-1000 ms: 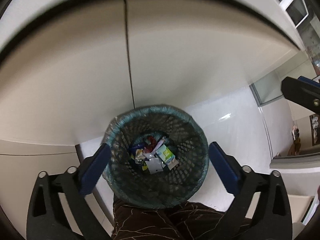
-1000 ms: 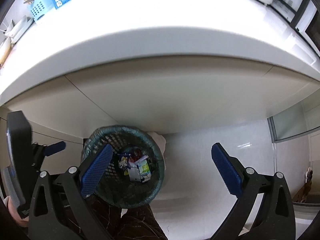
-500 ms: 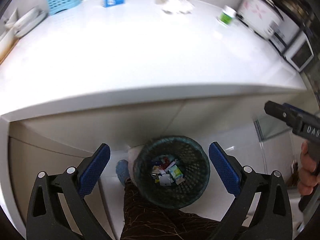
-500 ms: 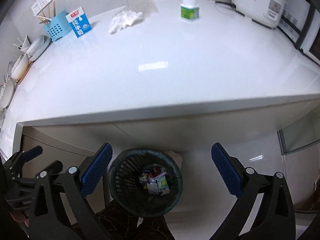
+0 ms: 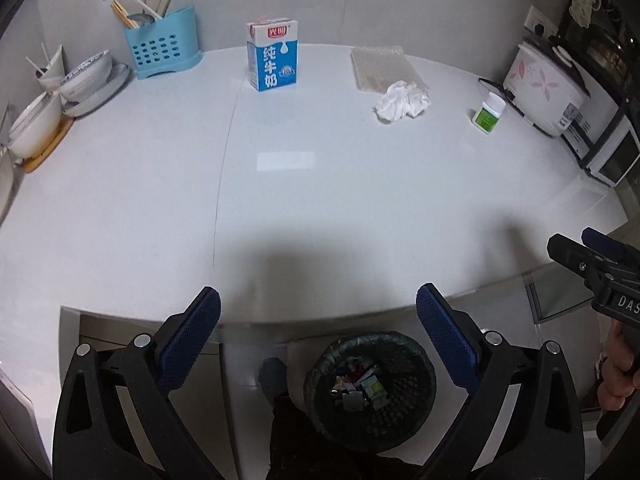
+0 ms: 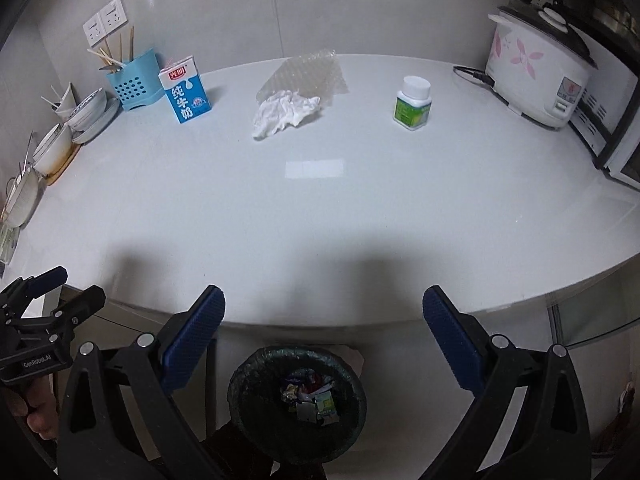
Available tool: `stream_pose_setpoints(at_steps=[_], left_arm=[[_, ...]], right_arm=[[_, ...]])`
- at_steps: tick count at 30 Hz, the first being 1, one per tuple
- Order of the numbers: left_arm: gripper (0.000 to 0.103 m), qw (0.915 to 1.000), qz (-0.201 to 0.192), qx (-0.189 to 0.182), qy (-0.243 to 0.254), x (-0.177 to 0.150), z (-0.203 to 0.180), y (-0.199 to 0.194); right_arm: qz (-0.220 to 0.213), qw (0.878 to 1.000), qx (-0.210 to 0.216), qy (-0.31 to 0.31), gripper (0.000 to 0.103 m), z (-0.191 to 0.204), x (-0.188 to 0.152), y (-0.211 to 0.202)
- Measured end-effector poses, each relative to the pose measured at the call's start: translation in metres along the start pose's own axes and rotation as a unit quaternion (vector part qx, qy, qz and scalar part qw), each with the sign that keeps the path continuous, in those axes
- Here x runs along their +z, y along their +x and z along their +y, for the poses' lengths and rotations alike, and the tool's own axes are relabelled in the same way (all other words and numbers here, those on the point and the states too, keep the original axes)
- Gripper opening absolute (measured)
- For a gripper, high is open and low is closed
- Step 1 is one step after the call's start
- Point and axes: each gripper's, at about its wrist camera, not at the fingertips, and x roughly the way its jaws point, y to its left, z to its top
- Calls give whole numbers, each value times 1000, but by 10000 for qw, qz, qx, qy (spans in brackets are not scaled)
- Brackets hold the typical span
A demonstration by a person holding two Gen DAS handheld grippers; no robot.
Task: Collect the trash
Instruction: 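Raise both tools over the counter toward the tissue and bubble wrap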
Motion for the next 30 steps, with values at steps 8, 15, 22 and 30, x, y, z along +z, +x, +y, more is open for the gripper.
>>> stream_pose_setpoints(at_steps=[8,15,22,30], left_arm=[[97,9996,-277,23,-29,53,15,-10],[97,9992,-375,75,-88,92,35,-3],[97,9988,-397,228,-183,131,60,17],[97,9985,-359,264,-310,185,82,66]], right_arm=[[-211,9998,-52,-15,95,15,52,2],[-405,9990,-175,-40,95,30,94,9],[-397,9991,-161,-2,95,43,128,32],[-131,9994,-275,170,95,47,160,85]])
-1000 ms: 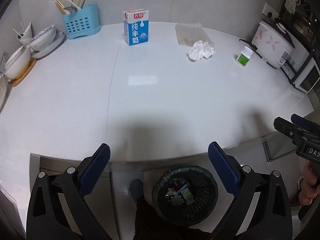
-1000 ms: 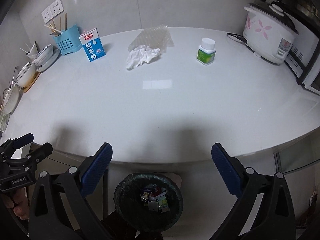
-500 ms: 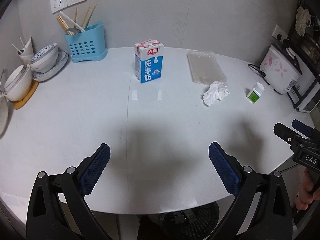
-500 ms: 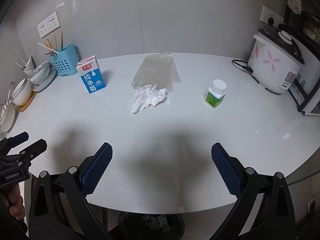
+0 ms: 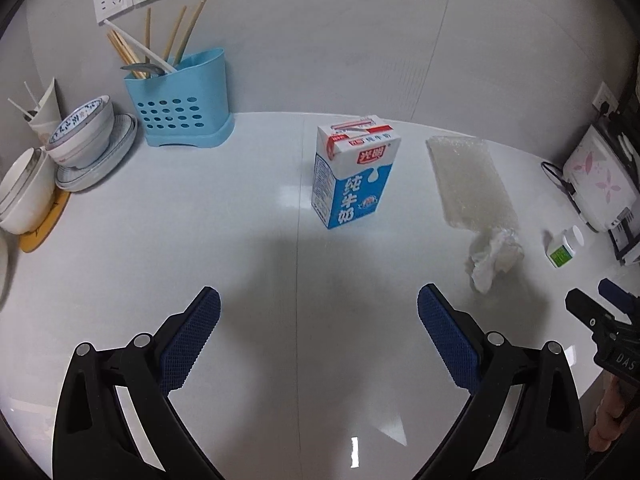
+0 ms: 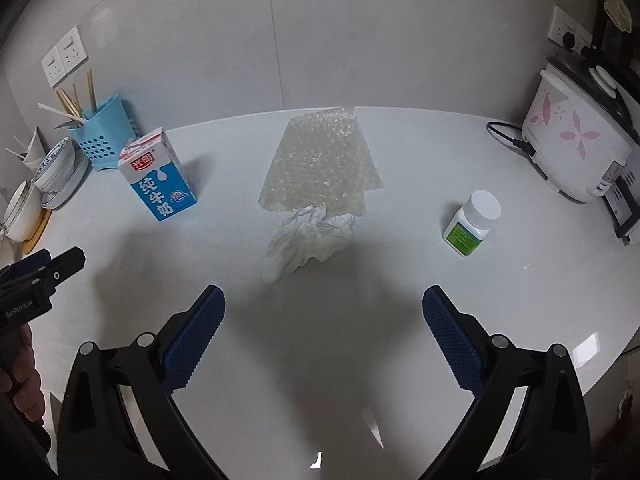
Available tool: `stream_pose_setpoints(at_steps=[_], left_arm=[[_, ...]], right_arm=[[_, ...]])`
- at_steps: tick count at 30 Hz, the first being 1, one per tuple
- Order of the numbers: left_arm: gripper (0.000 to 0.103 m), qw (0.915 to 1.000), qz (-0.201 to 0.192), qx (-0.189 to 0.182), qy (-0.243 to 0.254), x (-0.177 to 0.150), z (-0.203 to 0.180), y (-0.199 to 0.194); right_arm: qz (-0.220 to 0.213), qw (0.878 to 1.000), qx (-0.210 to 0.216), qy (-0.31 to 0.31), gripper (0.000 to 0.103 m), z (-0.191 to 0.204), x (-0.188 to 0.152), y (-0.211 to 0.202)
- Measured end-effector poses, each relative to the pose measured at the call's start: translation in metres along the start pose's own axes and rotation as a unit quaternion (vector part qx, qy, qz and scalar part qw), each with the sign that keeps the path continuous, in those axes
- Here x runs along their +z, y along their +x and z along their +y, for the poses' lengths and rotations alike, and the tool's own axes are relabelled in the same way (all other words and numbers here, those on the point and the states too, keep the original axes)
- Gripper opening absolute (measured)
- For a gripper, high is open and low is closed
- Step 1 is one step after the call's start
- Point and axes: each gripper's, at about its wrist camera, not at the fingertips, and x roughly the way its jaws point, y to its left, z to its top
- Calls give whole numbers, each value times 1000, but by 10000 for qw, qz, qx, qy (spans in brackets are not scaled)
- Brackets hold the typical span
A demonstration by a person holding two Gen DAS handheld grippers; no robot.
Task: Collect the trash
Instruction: 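Raise both tools over the counter toward the tissue and bubble wrap, then grasp the white tissue with the right tool while the left tool grasps the milk carton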
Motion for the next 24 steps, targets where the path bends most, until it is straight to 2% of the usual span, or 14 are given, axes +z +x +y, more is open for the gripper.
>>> stream_pose_setpoints(at_steps=[9,13,21,24], left_arm=[[97,9990,-195,-99,392,50,-11,63],[97,9970,-274,-91,717,58,-20,84],[97,9962,-259,-110,830,72,-20,115],[97,9956,-243,-138,900,75,-24,123]], right_arm=[[430,9980,-77,459,95,-1,31,63],[557,9970,-121,527,94,3,40,83],[836,9936,-208,733,93,5,49,117],[895,9924,-245,803,89,7,49,124]])
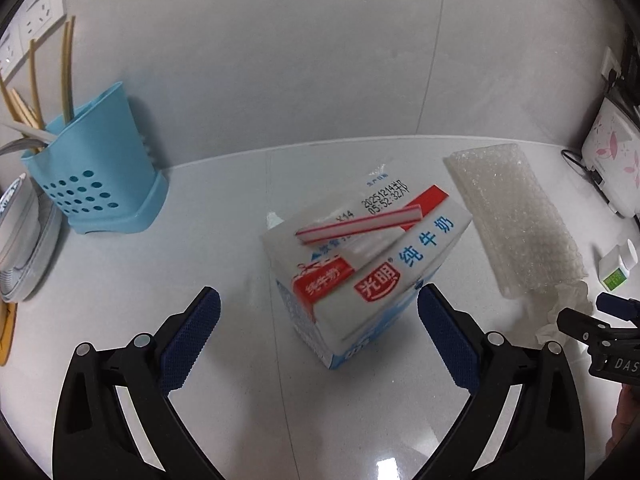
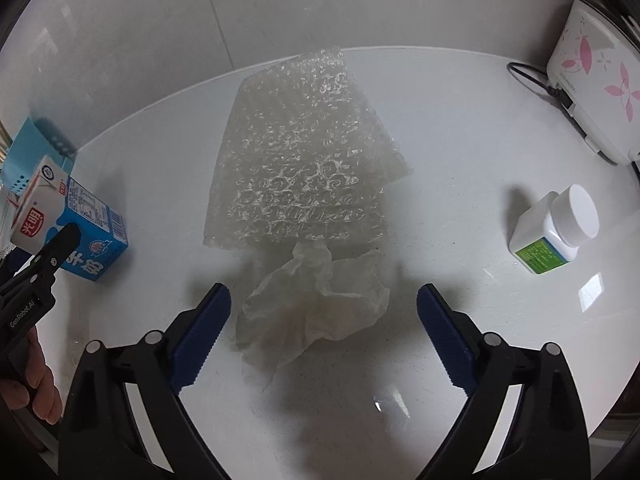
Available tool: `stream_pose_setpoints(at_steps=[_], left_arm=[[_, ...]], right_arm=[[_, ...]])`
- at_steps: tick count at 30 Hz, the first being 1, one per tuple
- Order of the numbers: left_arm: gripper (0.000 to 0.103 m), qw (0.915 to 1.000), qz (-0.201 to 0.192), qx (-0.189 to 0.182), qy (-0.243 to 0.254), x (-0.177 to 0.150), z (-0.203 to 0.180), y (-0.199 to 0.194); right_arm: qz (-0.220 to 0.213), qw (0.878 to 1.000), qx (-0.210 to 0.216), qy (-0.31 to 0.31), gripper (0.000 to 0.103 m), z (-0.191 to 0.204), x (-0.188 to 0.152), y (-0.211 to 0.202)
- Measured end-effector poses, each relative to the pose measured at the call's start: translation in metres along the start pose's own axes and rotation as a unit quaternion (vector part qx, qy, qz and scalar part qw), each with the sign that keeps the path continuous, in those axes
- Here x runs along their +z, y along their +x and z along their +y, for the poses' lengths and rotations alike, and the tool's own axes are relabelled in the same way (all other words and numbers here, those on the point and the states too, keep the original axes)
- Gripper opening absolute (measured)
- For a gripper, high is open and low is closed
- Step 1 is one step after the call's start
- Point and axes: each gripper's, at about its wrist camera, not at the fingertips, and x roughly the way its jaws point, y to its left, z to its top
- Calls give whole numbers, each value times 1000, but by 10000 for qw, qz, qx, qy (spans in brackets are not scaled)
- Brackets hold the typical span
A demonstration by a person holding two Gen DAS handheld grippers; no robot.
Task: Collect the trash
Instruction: 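Grasp the white tissue with the right tool while the left tool grasps the milk carton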
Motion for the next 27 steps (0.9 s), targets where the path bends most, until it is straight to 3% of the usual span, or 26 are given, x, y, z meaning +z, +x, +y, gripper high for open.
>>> stream_pose_setpoints(at_steps=[5,8,9,10,12,13,14,15,19,27], left_arm=[[96,9999,-76,-69,82,5,-4,4],[84,9998,-96,-125,140,8,-9,7],[75,9997,-105,-162,160,8,-11,7],[67,9996,-117,-203,183,8,-13,7],[66,9994,-171,-225,216,9,-16,5],[66,9993,-212,-239,203,9,-15,3],[59,9993,-246,-221,186,9,-15,1],[40,9994,-177,-221,203,9,-15,1],[39,9995,-104,-246,166,8,-15,-5],[39,9994,-194,-246,112,2,-19,-25]], right_arm=[[46,10000,-56,36,81,5,0,5],[88,9999,-62,99,71,4,-2,9],[108,9999,-57,120,69,4,-3,10],[123,9998,-53,132,63,3,-3,11],[144,9998,-45,113,51,3,-5,12],[163,9998,-46,90,39,4,-5,12],[190,9998,-54,57,25,4,-6,13],[213,9998,-38,37,20,4,-6,14],[185,9998,29,36,13,3,-8,10],[36,10000,28,-65,12,-5,-14,-6]])
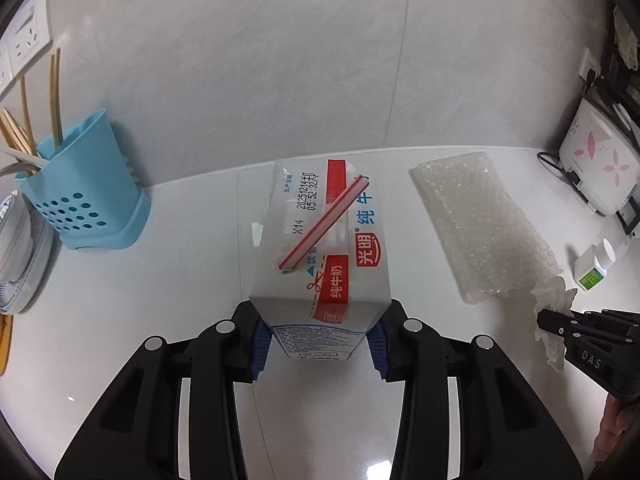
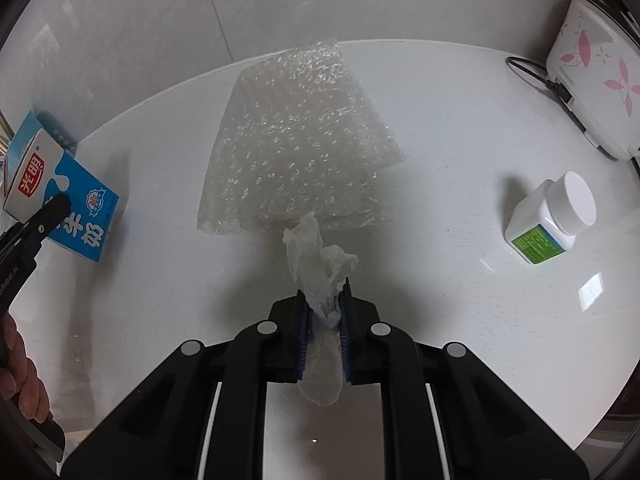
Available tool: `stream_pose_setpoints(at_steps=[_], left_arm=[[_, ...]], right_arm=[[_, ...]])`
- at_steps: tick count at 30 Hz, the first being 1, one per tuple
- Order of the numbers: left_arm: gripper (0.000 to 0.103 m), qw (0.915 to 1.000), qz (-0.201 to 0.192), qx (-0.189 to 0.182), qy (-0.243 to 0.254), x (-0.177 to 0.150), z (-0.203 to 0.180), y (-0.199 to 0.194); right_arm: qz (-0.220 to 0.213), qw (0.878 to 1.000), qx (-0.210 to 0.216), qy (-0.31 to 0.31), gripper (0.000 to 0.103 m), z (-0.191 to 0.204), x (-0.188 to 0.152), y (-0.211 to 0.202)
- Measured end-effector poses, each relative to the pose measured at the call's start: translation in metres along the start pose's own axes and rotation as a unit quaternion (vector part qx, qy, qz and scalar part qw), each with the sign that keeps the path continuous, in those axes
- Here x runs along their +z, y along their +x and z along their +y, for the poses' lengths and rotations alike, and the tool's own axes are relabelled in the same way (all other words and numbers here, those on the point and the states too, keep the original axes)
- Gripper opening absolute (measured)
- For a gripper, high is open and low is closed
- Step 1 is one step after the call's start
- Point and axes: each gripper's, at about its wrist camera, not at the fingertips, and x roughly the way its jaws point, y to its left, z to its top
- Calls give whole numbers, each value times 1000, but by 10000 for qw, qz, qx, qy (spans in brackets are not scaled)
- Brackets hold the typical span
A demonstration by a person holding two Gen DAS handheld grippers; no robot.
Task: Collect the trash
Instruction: 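Lift the tissue and milk carton and carry them toward the bin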
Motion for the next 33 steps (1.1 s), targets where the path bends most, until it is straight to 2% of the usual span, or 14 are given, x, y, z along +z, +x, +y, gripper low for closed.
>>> stream_pose_setpoints(at_steps=[22,33], left_arm=[[39,9999,172,-12,-6,-26,-38,-56],[39,9997,181,1,-178,-41,-48,-87]], right_arm=[[-368,9987,247,-246,12,-21,-15,-50],[-460,9970,421,-457,12,-28,-28,-73]])
